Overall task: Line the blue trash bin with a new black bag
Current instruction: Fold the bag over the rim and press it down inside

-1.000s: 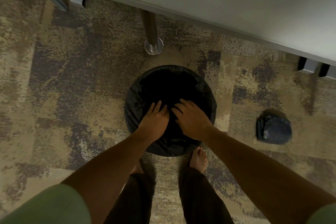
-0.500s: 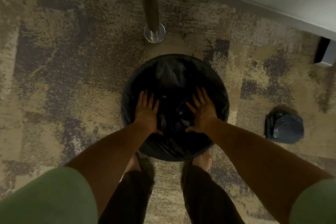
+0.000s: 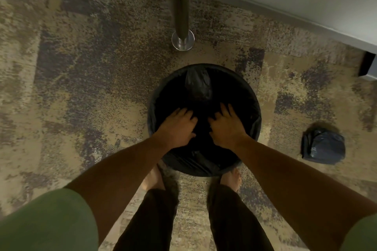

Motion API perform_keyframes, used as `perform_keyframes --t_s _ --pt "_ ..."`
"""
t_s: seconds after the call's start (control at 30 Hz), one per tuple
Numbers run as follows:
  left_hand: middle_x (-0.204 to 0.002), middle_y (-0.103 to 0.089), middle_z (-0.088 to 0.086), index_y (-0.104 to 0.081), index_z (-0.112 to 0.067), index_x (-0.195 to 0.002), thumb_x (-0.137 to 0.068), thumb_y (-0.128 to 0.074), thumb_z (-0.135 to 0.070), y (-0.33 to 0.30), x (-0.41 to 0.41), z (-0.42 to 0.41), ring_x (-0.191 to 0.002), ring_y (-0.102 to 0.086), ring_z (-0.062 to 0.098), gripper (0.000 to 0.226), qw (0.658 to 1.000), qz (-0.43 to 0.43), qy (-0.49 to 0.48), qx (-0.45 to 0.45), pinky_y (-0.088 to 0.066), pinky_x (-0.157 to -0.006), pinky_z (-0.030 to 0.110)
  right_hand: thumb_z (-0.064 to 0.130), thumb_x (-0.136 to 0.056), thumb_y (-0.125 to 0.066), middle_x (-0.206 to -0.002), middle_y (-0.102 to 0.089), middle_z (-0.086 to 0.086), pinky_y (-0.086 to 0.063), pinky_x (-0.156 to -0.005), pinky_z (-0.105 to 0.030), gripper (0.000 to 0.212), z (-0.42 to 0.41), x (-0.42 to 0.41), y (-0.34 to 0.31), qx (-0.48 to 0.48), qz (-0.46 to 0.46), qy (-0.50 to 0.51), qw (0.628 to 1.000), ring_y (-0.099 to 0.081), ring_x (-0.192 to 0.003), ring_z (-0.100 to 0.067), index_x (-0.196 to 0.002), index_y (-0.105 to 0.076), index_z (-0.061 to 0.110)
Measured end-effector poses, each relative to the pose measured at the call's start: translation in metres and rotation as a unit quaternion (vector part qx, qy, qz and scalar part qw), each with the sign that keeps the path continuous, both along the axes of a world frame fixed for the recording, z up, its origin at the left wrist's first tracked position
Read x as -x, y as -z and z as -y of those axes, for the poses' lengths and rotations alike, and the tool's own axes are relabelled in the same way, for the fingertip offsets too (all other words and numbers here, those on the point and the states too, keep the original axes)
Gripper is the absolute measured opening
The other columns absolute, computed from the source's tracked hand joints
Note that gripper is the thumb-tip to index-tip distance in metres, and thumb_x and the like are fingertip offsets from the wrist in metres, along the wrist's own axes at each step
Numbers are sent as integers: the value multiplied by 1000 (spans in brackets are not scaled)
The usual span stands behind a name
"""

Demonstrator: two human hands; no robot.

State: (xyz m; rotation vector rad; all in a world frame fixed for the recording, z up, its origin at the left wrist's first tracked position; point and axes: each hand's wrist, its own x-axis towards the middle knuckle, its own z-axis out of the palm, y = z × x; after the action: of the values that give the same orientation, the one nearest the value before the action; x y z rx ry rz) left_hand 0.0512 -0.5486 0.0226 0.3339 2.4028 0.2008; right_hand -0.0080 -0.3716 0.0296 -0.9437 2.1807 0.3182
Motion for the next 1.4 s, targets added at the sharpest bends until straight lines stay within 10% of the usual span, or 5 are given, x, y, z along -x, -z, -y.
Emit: perform_keyframes --t_s 0.23,0.47,0.57,0.7,1.4 --pt "-161 -33 14 -48 -20 -141 -91 -50 -27 -47 -25 2 -149 -29 39 51 930 -296 -218 -17 -22 -125 57 29 -82 -59 -138 -51 -15 -42 -96 -53 54 5 -25 -54 185 -216 334 899 -46 -122 -44 -135 -52 18" --pt "-152 -47 14 -34 -7 -153 -105 -49 -36 -75 -39 18 -139 -50 31 58 713 -144 -668 -157 -50 -108 42 44 -92 -61 -153 -36 -25 -38 -109 -59 78 -13 -38 -71 74 -111 723 678 -41 -135 -47 -153 -27 9" --pt "-114 -70 11 -60 -9 -124 -105 -49 -30 -77 -45 26 -107 -68 32 30 689 -141 -692 -162 -51 -75 37 39 -96 -55 -139 -55 -21 -51 -99 -58 60 -13 -43 -67 138 -21 801 582 -57 -121 -43 -145 -42 7" --pt "-114 -73 13 -68 -10 -123 -103 -52 -16 -73 -47 35 -105 -69 31 27 687 -86 -705 -154 -56 -87 38 7 -98 -45 -133 -60 -20 -54 -92 -53 45 -16 -47 -65 184 -5 827 531 -60 -114 -43 -143 -46 11" --pt "-96 -73 8 -74 -11 -115 -102 -49 -7 -140 -99 267 -90 -67 26 28 507 -131 -836 -165 -46 -73 30 3 -101 -44 -139 -57 -19 -50 -102 -47 46 235 -5 -117 246 59 681 687 -59 -119 -40 -146 -46 3"
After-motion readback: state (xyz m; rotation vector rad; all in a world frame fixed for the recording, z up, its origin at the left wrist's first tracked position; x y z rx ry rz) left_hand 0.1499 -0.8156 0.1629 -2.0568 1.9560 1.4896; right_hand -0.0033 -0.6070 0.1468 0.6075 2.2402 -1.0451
